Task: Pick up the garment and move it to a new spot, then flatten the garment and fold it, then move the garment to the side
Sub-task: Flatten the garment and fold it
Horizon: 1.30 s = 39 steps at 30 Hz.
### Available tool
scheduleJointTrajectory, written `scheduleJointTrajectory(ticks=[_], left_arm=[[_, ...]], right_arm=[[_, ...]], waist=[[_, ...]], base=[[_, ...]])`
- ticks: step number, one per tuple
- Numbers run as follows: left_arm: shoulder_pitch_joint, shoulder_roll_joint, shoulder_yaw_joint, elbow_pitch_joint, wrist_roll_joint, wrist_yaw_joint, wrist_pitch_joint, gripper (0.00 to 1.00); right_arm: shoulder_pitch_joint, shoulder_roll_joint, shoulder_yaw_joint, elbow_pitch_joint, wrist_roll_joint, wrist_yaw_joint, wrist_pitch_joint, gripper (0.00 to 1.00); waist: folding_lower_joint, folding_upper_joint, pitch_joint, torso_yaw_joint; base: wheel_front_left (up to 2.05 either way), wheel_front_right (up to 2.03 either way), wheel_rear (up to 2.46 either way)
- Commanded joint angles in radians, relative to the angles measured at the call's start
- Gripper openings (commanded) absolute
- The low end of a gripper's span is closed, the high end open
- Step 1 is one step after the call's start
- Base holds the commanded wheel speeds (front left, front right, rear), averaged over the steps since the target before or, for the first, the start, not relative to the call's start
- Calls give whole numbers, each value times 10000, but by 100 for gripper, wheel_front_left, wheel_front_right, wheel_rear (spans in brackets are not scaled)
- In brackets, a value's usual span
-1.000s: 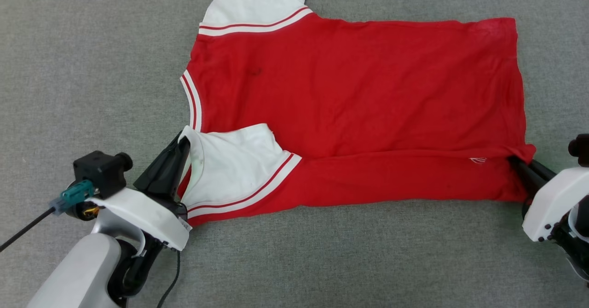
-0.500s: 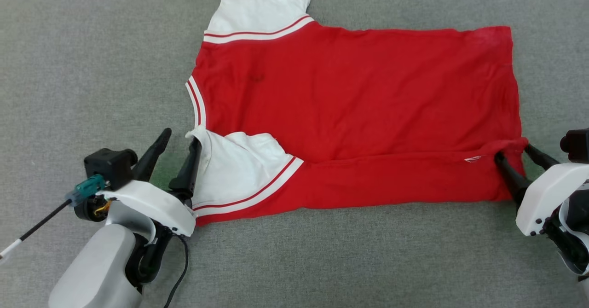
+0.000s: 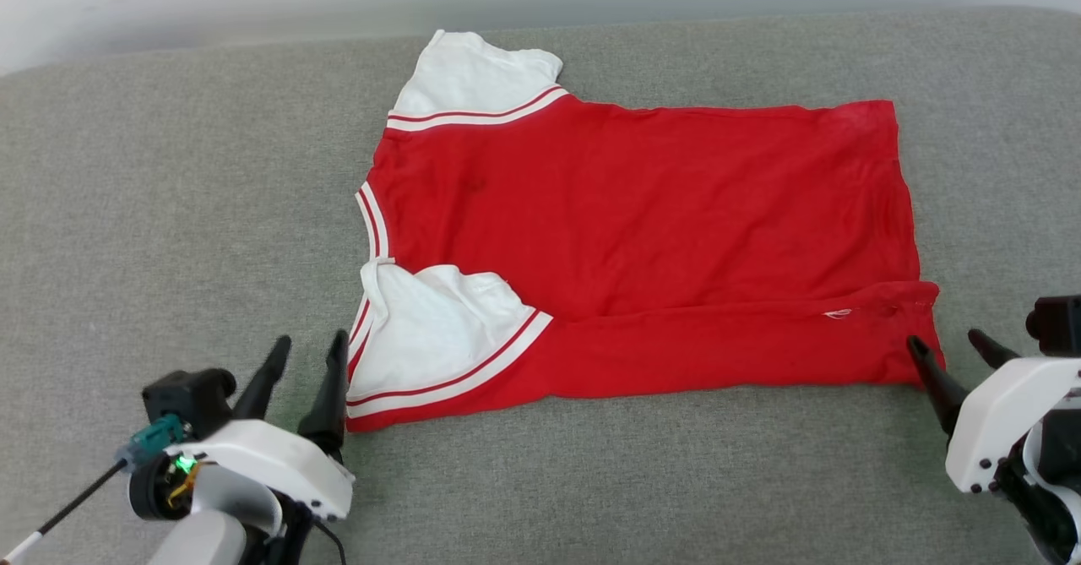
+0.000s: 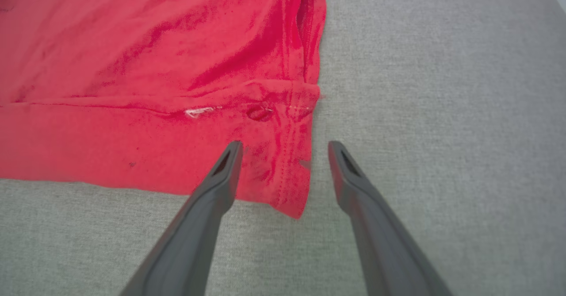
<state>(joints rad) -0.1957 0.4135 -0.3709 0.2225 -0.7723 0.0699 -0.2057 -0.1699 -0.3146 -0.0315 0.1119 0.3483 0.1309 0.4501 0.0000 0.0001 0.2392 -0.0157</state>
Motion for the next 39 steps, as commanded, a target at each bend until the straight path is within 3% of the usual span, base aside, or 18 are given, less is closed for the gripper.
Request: scheduleJointTrajectory(ticks=[1,12,16,23,24,25,26,39], left_arm=[[238,116,-56,-239,1,122,211,100],[996,822,-568,-1572,159,945,2073,100],[926,890,-649,-1569,211,1237,2427,100],[1028,1205,-1142,-880,263,1330,3555,100],[1070,1203,-1246,-781,237,1280,3724,94],[1111,1179,-1346,-704,187,1213,3878,43],[1129,1160,-1420,-641,156,1171,3994,0],[717,1015,-1256,-1604,320,957,3038,0]], right_arm=[[196,206,-132,-241,-138,-4,193,100],[788,1241,-556,-1808,-873,-4,1098,100],[833,1364,-549,-2071,-973,-4,1168,100],[718,1382,-422,-2272,-885,-4,1053,100],[700,1363,-422,-2272,-908,-4,1019,100],[679,1345,-427,-2269,-924,-4,1013,100],[661,1326,-436,-2258,-939,-4,984,100],[230,983,-929,-1209,-1268,-4,1439,100]], waist=[[0,-1,-19,-29],[0,-1,290,-195],[0,-1,508,-292],[0,-1,878,-503],[0,-1,899,-521],[0,-1,915,-537],[0,-1,920,-547],[0,-1,542,-14]], base=[[0,0,0],[0,0,0],[0,0,0],[0,0,0],[0,0,0],[0,0,0],[0,0,0],[0,0,0]])
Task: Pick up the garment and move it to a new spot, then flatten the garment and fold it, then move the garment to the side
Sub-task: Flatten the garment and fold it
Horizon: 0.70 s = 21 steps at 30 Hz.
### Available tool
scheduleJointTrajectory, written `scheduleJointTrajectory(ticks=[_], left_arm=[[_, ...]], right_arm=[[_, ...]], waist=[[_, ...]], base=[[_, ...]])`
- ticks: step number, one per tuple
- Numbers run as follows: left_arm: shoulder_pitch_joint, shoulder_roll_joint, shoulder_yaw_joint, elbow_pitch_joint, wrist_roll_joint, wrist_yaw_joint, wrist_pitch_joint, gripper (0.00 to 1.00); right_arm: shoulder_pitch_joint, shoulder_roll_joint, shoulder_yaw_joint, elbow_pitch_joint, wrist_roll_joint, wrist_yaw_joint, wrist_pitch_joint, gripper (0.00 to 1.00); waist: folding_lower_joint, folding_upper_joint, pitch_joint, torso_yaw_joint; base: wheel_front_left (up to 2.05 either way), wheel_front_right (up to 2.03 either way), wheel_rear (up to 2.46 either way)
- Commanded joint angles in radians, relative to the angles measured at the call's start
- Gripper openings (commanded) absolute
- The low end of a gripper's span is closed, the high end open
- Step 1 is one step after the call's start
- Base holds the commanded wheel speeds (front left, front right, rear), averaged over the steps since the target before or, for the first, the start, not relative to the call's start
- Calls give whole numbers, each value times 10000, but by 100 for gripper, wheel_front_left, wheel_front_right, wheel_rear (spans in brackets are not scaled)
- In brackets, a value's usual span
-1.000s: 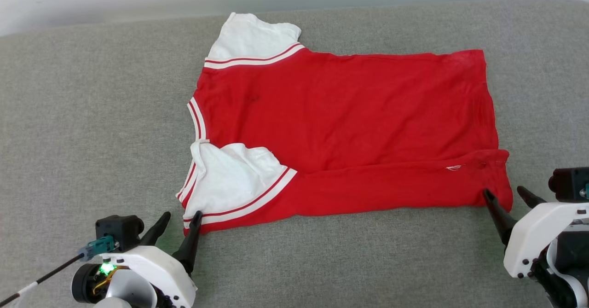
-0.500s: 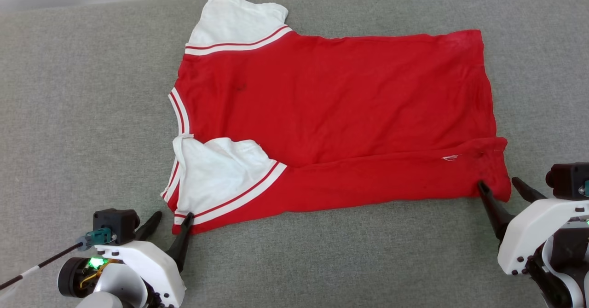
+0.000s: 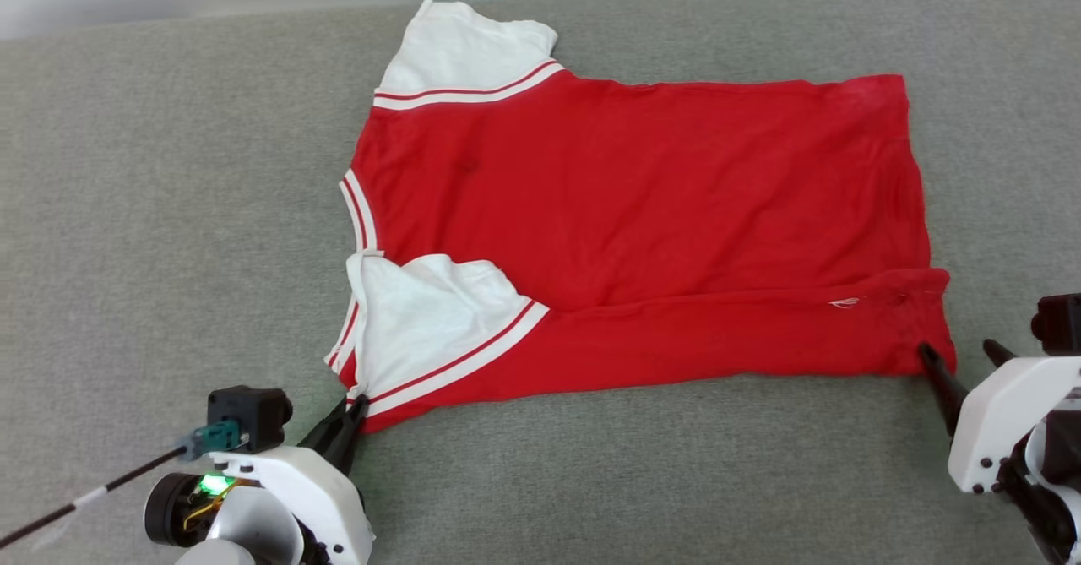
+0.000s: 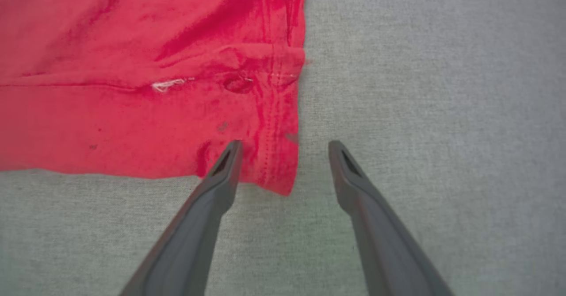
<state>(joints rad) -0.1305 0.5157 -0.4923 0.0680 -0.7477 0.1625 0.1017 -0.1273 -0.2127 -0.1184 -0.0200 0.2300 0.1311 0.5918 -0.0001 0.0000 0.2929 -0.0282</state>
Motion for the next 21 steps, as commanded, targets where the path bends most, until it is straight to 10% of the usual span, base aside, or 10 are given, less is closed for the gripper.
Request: scheduleJointTrajectory(ticks=[1,16,19,21], left_arm=[[34,25,-16,-217,109,55,-78,0],[-146,186,-222,-1887,496,168,-91,0],[-70,251,-281,-1812,488,124,-49,0],[-24,295,-303,-1720,503,109,-35,0]], right_arm=[[-295,0,-128,247,-100,-6,23,100],[-382,617,-281,2265,-483,-4,587,100],[-340,589,-145,2467,-380,-3,627,3],[-366,505,-165,2513,-361,-3,517,0]], waist=[[1,0,24,172],[1,0,397,746],[1,0,406,740],[1,0,377,722]], base=[[0,0,0],[0,0,0],[0,0,0],[0,0,0]])
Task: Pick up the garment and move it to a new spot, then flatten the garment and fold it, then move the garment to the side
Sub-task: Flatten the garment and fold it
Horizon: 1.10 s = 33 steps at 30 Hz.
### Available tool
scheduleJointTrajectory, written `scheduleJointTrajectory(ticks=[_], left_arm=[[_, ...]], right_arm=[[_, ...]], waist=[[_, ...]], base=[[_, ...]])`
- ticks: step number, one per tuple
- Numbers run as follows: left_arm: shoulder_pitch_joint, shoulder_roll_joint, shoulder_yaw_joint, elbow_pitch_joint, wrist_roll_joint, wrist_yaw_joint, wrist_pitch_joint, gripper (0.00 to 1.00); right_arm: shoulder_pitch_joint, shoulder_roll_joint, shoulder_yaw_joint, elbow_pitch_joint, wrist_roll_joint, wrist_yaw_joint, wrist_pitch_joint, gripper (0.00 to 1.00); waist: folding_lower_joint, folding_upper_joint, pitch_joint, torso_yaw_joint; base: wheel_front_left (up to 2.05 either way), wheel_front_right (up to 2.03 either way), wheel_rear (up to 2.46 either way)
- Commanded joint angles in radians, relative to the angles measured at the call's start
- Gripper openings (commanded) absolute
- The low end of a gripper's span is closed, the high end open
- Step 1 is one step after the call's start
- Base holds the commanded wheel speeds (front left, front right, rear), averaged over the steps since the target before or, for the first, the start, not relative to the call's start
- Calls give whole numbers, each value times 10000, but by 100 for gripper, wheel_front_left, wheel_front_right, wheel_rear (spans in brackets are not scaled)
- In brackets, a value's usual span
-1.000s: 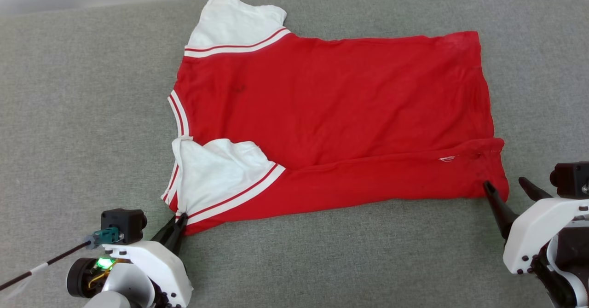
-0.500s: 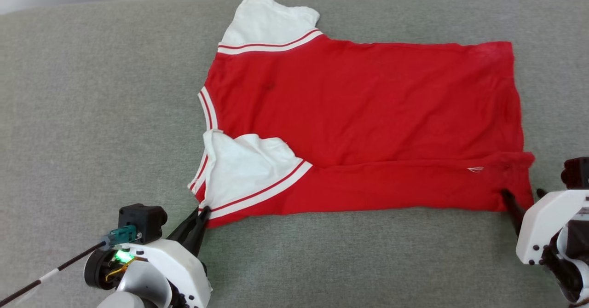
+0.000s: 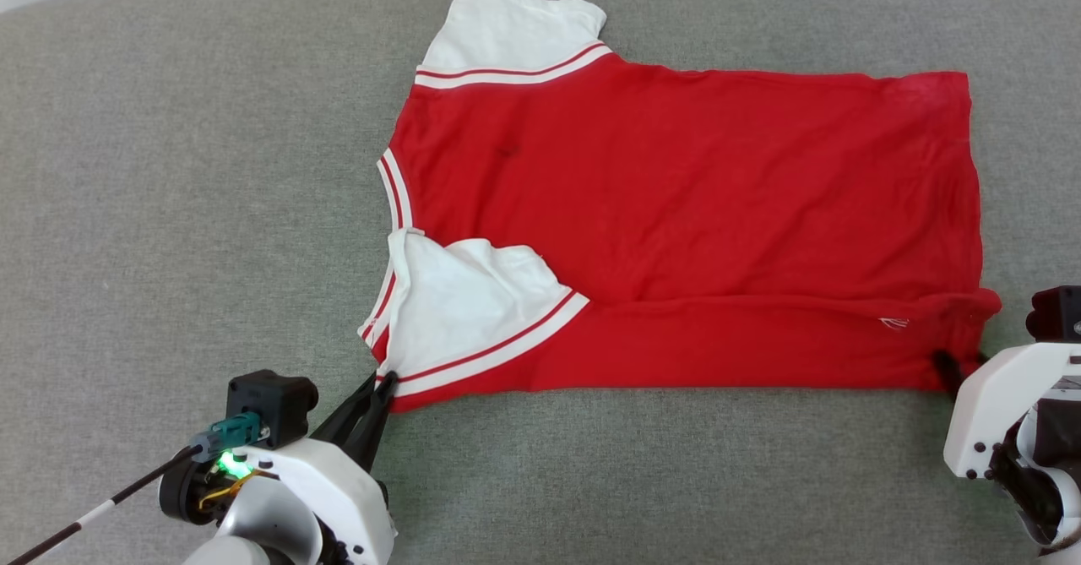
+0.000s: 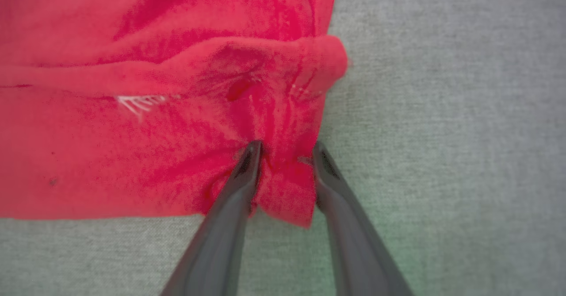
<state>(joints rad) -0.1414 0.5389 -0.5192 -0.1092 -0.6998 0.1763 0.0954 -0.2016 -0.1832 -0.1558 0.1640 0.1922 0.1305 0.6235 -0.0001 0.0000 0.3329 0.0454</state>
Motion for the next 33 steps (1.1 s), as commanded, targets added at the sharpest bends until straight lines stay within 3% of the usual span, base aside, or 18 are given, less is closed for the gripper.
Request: scheduleJointTrajectory(ticks=[1,10,18,24,30,31,32,33], left_arm=[[104,79,-45,111,26,-47,24,0],[585,294,-151,717,-77,-140,-23,0],[1743,646,-295,322,-272,87,70,0],[2165,678,-508,225,-312,104,211,0],[1960,453,-711,489,-288,-67,147,0],[1916,423,-722,551,-259,-92,99,62],[1891,395,-721,601,-253,-136,38,100],[1844,362,-694,639,-248,-163,-49,100]], right_arm=[[350,150,139,659,28,2,108,0],[589,-446,-234,-334,169,-4,119,0],[2043,-930,-395,-1724,446,-6,1082,0],[2837,-785,-512,-2176,647,-6,1542,0],[2963,-645,-459,-1878,622,-4,1354,0],[2860,-638,-469,-1848,595,-4,1215,47],[2758,-598,-506,-1798,584,-4,1104,100],[2666,-570,-478,-1773,610,-4,990,100]], waist=[[1,0,-64,-26],[1,0,-906,-217],[1,0,-1564,-383],[1,0,-1576,-421],[1,0,-1507,-446],[1,0,-1508,-450],[1,0,-1517,-453],[1,0,-1534,-454]], base=[[0,0,0],[0,0,0],[0,0,0],[0,0,0],[0,0,0],[0,0,0],[0,0,0],[0,0,0]])
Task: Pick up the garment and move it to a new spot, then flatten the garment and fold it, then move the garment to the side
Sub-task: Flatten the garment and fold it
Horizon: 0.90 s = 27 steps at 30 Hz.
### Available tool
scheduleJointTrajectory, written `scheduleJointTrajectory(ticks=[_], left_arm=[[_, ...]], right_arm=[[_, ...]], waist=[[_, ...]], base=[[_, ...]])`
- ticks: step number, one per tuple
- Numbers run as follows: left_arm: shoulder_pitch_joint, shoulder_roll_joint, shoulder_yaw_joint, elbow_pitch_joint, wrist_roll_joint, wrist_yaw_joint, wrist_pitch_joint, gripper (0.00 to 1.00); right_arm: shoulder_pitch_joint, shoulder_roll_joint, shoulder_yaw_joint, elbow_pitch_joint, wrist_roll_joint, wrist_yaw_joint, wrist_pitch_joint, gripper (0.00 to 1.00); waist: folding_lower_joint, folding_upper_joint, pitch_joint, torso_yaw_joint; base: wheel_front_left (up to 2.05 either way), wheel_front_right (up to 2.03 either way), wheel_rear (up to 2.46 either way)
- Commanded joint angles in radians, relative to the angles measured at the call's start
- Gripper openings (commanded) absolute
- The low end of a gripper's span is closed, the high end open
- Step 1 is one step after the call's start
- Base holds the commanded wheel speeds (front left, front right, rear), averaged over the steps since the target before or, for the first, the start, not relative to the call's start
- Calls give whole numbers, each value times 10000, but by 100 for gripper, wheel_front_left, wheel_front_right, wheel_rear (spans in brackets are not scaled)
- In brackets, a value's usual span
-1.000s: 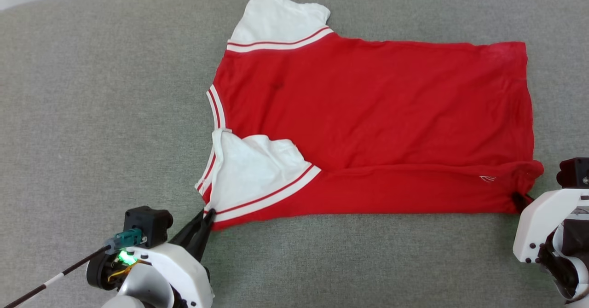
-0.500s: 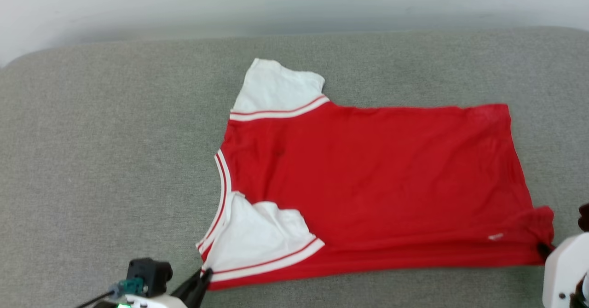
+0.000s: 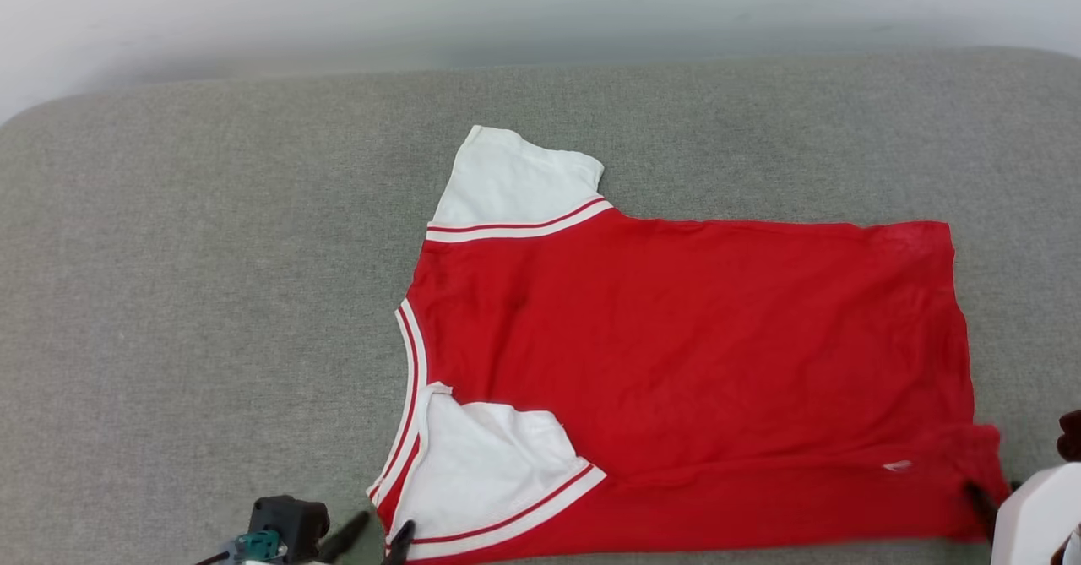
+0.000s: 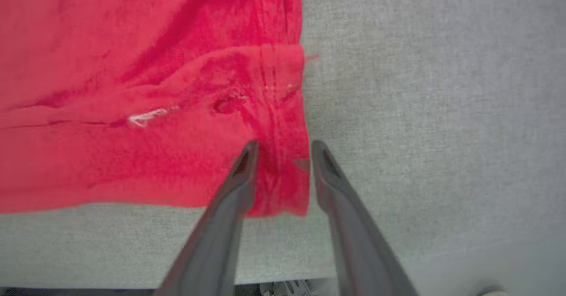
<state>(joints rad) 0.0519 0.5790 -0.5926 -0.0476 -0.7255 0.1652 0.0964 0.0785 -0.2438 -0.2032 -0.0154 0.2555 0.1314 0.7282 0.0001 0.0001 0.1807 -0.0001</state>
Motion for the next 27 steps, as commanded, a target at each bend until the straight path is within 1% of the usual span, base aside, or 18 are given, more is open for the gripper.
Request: scheduleJointTrajectory(ticks=[1,4,7,10,13,15,17,19,21,27], left_arm=[[-146,-61,64,38,18,-75,-159,100],[-303,-120,219,19,119,-159,-639,100],[-572,-206,486,-80,455,-252,-1700,100],[-754,-366,780,-73,730,-284,-2807,100],[-888,-530,1126,-63,1064,-206,-3400,100],[-909,-762,1419,-114,1189,-178,-3557,100],[-896,-949,1736,-201,1374,-241,-3611,100],[-932,-1258,2183,-436,1702,-365,-3624,100],[-775,-1578,2581,-601,2012,-573,-3628,100],[-469,-2190,3385,-591,2796,-1254,-3624,100]], right_arm=[[-217,30,43,14,30,-13,-177,100],[-393,-109,187,-76,148,-11,-610,100],[-571,-254,349,-242,181,-11,-1165,100],[-791,-374,537,-485,167,-11,-1959,100],[-972,-322,635,-783,210,-11,-2890,100],[-1053,-188,619,-975,162,-11,-3561,100],[-1068,-80,710,-1146,90,-9,-4257,100],[-1057,50,876,-1341,104,-9,-4972,100],[-957,191,969,-1426,38,-11,-5620,100],[-773,617,1116,-1482,-51,-11,-7112,100]], waist=[[-1,-1,-36,-2],[-1,-1,-143,-14],[-1,-1,-277,-46],[-1,-1,-404,-96],[-1,-1,-514,-157],[-1,-1,-575,-197],[-1,-1,-611,-241],[-1,-1,-623,-287],[-1,-1,-633,-342],[-1,-1,-610,-589]], base=[[0,0,0],[0,0,0],[0,0,0],[0,0,0],[0,0,0],[0,0,0],[0,0,0],[0,0,0],[0,0,0],[0,0,0]])
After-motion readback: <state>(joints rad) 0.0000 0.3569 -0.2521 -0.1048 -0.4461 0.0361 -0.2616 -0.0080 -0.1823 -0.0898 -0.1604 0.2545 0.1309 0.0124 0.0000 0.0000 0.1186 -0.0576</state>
